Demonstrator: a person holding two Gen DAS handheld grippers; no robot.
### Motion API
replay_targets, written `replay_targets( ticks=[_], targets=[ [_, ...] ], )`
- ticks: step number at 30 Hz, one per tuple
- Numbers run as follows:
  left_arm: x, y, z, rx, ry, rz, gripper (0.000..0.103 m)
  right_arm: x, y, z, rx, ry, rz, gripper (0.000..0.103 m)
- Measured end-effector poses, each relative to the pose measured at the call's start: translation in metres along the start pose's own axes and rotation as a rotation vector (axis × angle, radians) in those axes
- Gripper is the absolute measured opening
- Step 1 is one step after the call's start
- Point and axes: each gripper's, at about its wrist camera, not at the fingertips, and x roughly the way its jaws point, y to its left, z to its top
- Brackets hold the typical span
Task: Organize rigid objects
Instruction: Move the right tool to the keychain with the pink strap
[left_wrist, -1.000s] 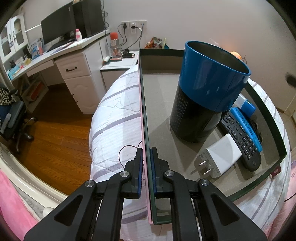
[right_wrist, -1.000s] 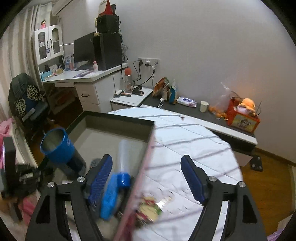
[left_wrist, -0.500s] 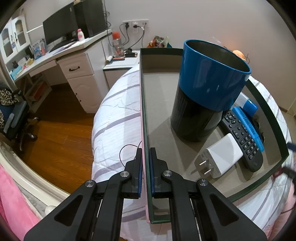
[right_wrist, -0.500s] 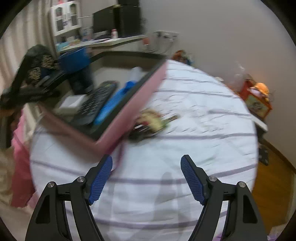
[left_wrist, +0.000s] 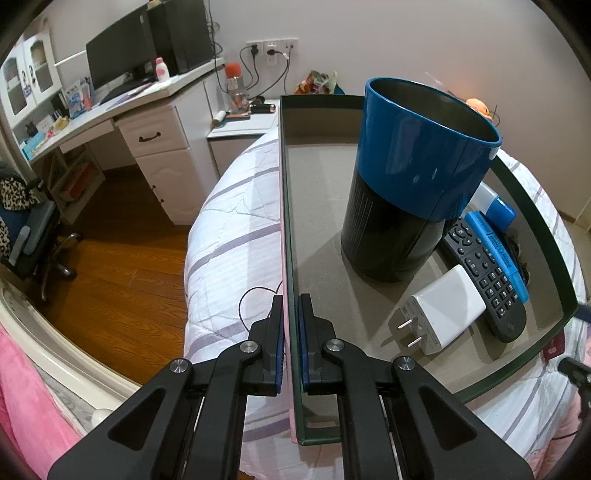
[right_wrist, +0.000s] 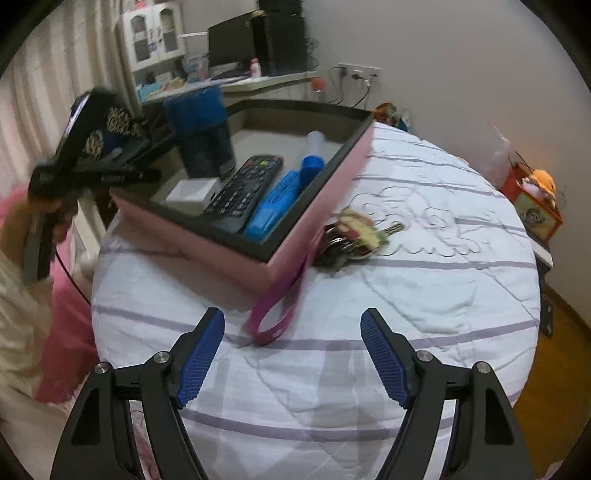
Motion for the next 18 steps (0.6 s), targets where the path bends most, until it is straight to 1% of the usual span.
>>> replay_targets(
  ticks=[1,2,3,4,5,8,10,14,16,17,18],
  targets=[
    [0.000,0.000,0.000,0.000,0.000,0.000,0.004,0.005,-0.001,0.000,0.013,0.001,0.009,0.039],
    [0.000,-0.001,0.001,0.000,0.000,0.000,0.004,0.011,-0.003,0.000,0.033,0.007,0.043,0.024],
    [0.000,-0.001,0.000,0.002,0.001,0.001,0.004,0.016,-0.005,0.000,0.042,0.010,0.055,0.024],
    [0.000,-0.001,0.000,0.003,0.001,0.001,0.005,0.022,-0.006,-0.001,0.050,0.021,0.050,0.024],
    [0.000,0.000,0.000,0.003,0.001,0.000,0.005,0.026,-0.007,-0.003,0.052,0.027,0.040,0.021],
    [0.001,-0.001,0.000,0.005,0.003,0.001,0.005,0.024,-0.010,-0.003,0.063,0.006,0.028,0.013],
    [0.001,0.000,-0.001,0.006,0.002,0.001,0.005,0.020,-0.020,-0.005,0.089,-0.001,-0.040,0.012],
    [0.001,-0.001,0.000,0.005,0.002,0.001,0.005,0.010,-0.052,-0.012,0.200,-0.004,-0.121,0.012],
    [0.001,-0.001,0.000,0.005,0.002,0.003,0.005,0.005,-0.069,-0.017,0.252,-0.014,-0.192,0.012],
    [0.001,-0.001,0.000,0.006,0.002,0.004,0.005,0.005,-0.074,-0.017,0.263,-0.007,-0.195,0.013],
    [0.001,0.000,0.000,0.006,0.003,0.003,0.005,0.003,-0.075,-0.018,0.263,-0.018,-0.187,0.014]
  ],
)
